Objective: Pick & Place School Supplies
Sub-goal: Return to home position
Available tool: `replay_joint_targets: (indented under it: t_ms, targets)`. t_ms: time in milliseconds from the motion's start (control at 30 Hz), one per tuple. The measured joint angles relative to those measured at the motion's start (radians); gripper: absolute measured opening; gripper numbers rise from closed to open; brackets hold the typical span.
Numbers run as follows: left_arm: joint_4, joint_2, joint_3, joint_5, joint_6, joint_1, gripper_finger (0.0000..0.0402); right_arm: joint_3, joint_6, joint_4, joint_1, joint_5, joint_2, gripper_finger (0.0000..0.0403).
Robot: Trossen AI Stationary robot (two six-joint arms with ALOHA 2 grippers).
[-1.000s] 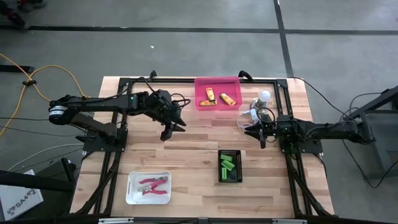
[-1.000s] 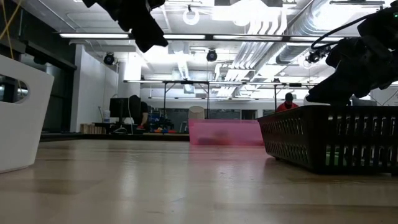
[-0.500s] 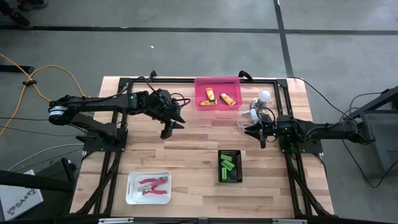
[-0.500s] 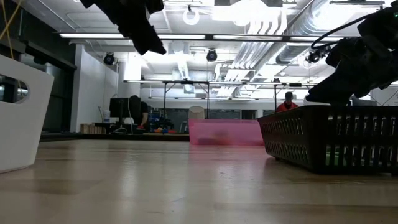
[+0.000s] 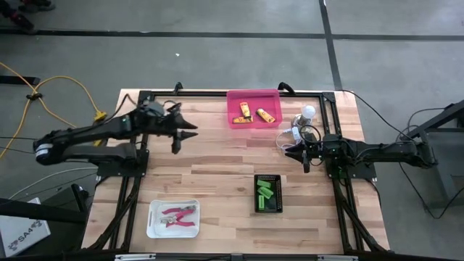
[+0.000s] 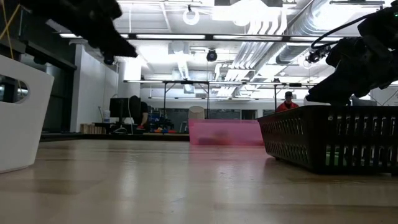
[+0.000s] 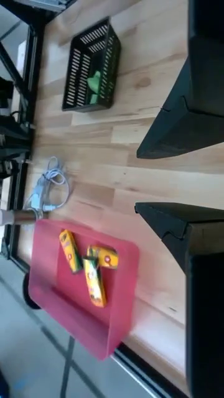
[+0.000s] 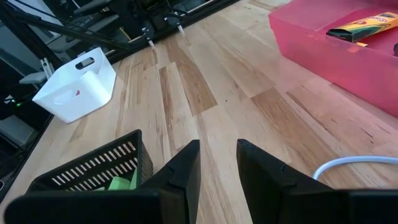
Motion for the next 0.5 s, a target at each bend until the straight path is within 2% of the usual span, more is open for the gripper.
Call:
replay_joint_targets:
  t_ms: [133, 300, 500]
  targets:
    - [0.021, -0.116, -0.103, 0.003, 0.008, 0.024, 0.012, 0.0, 0.0, 0.0, 0.0, 0.0, 0.0, 0.0093]
    - [0.176, -0.242, -0.264, 0.003, -0.058, 0.048, 0.012, 0.0, 0.0, 0.001, 0.0, 0.001, 0.0, 0.0093]
    - [0.334, -0.324, -0.42, -0.049, -0.129, 0.058, 0.012, 0.0, 0.0, 0.001, 0.0, 0.001, 0.0, 0.0093]
